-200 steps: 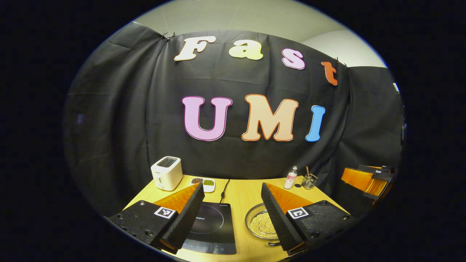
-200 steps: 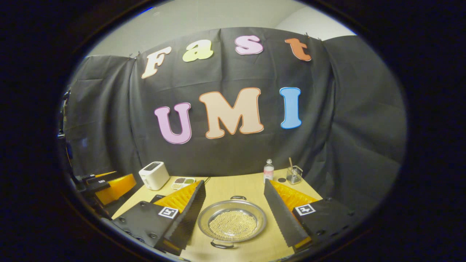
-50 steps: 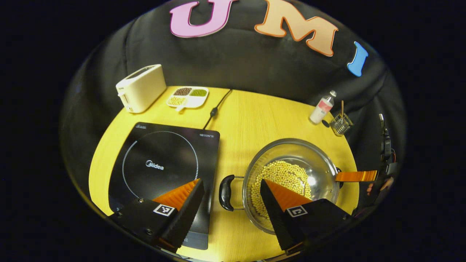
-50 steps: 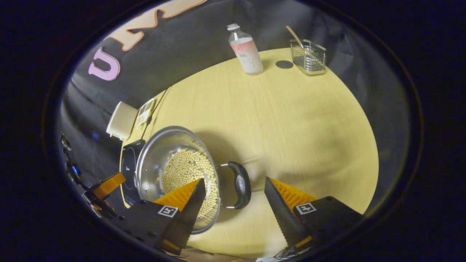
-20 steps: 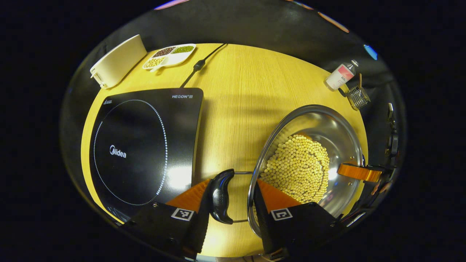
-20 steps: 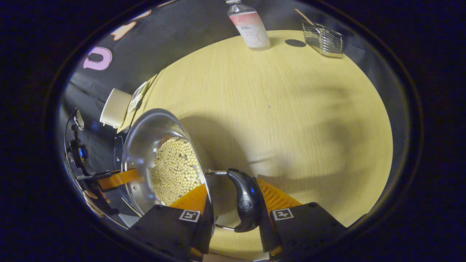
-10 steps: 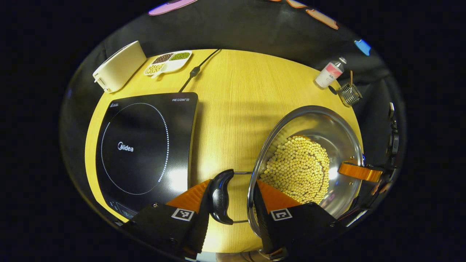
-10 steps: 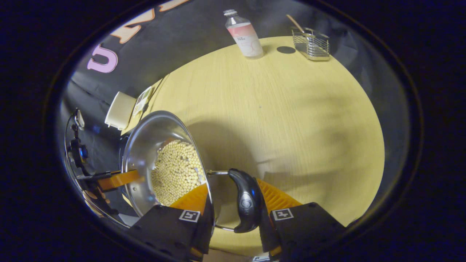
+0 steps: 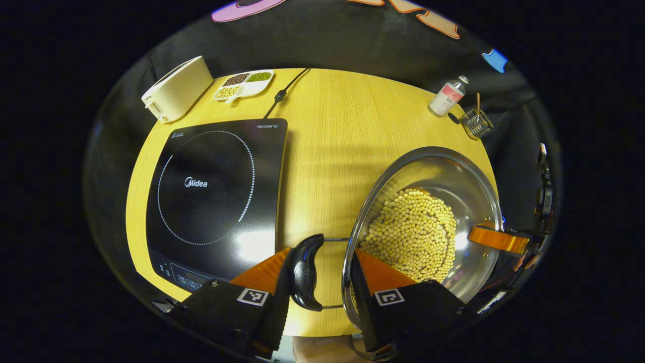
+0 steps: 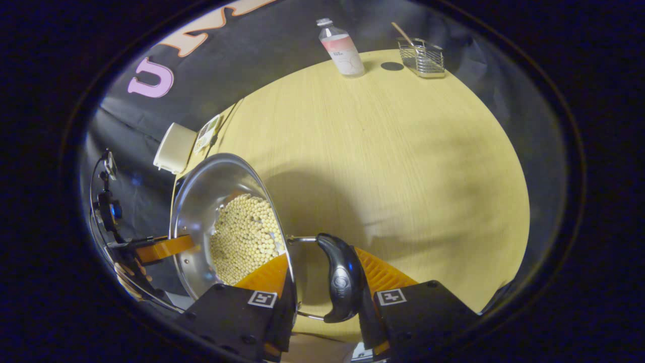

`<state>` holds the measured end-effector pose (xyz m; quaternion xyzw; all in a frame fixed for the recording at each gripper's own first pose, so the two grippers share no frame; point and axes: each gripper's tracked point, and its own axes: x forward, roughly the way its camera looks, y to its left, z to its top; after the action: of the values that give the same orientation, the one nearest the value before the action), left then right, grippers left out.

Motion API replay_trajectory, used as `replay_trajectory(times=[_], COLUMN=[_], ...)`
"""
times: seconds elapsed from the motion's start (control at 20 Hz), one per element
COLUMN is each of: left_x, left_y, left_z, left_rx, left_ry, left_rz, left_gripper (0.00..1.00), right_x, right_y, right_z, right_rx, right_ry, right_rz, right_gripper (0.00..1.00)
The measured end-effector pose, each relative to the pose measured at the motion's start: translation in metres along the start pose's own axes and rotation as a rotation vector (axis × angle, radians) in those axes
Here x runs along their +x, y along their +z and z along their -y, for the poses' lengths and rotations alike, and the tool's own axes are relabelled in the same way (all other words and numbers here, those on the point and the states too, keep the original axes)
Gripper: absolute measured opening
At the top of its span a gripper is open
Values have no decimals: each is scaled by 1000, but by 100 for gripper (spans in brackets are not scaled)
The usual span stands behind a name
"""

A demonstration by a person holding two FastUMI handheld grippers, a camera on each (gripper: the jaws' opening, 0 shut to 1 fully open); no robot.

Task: First push the handle of the pot to place it horizontally, then grasp the pot with both hands and set it on the induction cooktop.

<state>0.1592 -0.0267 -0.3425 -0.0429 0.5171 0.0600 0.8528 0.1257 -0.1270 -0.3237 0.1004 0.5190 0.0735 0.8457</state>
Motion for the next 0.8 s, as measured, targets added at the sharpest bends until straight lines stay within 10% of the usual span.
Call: replay_trajectory(times=[0.8], left_x=[6], left_y=[2], left_z=[-6], left_rx=[16], left_ry=[-32], left_rz=[13], left_gripper=[62], right_x=[-2], right_y=[-52], right_z=[-112], right_rx=[31], right_ry=[-42], right_rz=[27], right_gripper=[57])
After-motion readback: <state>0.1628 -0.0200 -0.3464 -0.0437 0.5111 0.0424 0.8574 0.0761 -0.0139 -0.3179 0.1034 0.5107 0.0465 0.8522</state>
